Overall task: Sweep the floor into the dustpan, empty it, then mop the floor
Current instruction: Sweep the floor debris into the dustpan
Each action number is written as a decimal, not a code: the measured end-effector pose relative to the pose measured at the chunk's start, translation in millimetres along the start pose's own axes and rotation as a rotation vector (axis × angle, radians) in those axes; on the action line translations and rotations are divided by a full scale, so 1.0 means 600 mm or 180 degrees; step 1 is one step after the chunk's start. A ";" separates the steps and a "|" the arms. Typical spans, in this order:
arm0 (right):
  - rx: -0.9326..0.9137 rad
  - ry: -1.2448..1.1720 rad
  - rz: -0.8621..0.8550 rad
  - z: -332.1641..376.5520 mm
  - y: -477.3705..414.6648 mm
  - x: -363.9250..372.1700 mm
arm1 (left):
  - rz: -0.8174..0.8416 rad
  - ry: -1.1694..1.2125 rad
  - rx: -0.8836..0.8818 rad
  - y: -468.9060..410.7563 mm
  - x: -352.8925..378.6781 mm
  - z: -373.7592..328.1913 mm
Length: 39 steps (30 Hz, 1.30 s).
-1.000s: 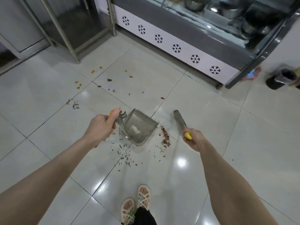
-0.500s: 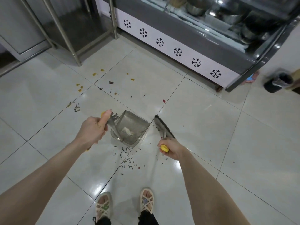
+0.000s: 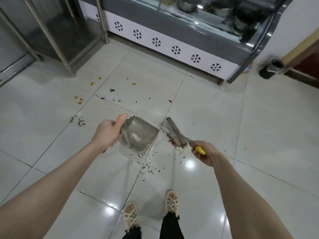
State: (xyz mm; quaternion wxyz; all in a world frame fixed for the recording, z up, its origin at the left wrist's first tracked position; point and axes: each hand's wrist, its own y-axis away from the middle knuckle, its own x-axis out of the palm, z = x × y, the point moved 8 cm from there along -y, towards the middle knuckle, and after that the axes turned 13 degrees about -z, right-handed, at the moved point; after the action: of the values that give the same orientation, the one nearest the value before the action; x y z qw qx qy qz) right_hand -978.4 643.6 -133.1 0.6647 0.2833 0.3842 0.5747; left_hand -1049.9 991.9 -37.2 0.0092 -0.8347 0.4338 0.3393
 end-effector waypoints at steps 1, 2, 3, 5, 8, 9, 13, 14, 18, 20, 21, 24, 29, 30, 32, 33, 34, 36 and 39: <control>-0.0019 -0.0047 -0.0075 -0.006 0.009 -0.009 | 0.0042 -0.0008 0.0022 0.001 0.001 -0.001; -0.0028 -0.0074 -0.0139 -0.011 0.017 -0.019 | 0.0073 -0.0018 0.0042 0.003 0.003 -0.002; -0.0018 -0.0103 -0.0217 -0.019 0.023 -0.028 | 0.0104 -0.0035 0.0066 0.005 0.003 -0.002; 0.0012 -0.0168 -0.0358 -0.033 0.027 -0.044 | 0.0125 -0.0091 0.0098 0.006 0.003 -0.003; 0.0033 -0.0333 -0.0524 -0.053 0.023 -0.056 | 0.0137 -0.0098 0.0110 0.000 -0.001 0.003; 0.0063 -0.0418 -0.0575 -0.062 0.018 -0.058 | 0.0148 -0.0086 0.0114 -0.002 -0.001 0.007; 0.0216 -0.0733 -0.0608 -0.093 -0.001 -0.044 | 0.0199 -0.0060 0.0150 -0.004 0.005 0.018; 0.0269 -0.0823 -0.0573 -0.102 -0.004 -0.035 | 0.0210 -0.0066 0.0155 -0.003 0.006 0.020; 0.0450 -0.1035 -0.0347 -0.132 -0.009 0.031 | 0.0258 -0.0066 0.0137 -0.008 0.008 0.031; 0.0463 -0.1050 -0.0240 -0.130 -0.004 0.064 | 0.0263 -0.0072 0.0140 -0.009 0.007 0.034; 0.0472 -0.1075 -0.0198 -0.126 -0.001 0.077 | 0.0268 -0.0081 0.0133 -0.009 0.006 0.036; 0.0488 -0.1129 -0.0089 -0.104 0.007 0.110 | 0.0294 -0.0098 0.0120 -0.012 0.002 0.037; 0.0493 -0.1098 0.0177 -0.080 0.028 0.157 | 0.0217 -0.0112 0.0075 -0.011 -0.013 0.047; 0.0480 -0.1072 0.0227 -0.077 0.031 0.162 | 0.0199 -0.0101 0.0067 -0.010 -0.018 0.049; 0.0451 -0.1011 0.0293 -0.069 0.035 0.167 | 0.0157 -0.0085 0.0074 -0.007 -0.029 0.051; 0.0434 -0.0990 0.0318 -0.066 0.036 0.167 | 0.0137 -0.0075 0.0077 -0.006 -0.035 0.052; 0.0407 -0.0974 0.0338 -0.061 0.038 0.165 | 0.0118 -0.0063 0.0074 -0.004 -0.040 0.054; 0.0346 -0.0962 0.0354 -0.051 0.039 0.157 | 0.0078 -0.0068 0.0074 0.001 -0.048 0.054; 0.0246 -0.0847 0.0398 -0.032 0.046 0.141 | -0.0030 -0.0100 0.0054 0.010 -0.062 0.054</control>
State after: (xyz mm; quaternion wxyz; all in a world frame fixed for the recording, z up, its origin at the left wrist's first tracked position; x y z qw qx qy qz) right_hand -1006.1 730.6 -136.8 0.6613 0.4057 0.2962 0.5572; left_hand -1087.0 1024.7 -38.9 0.0247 -0.8312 0.4325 0.3486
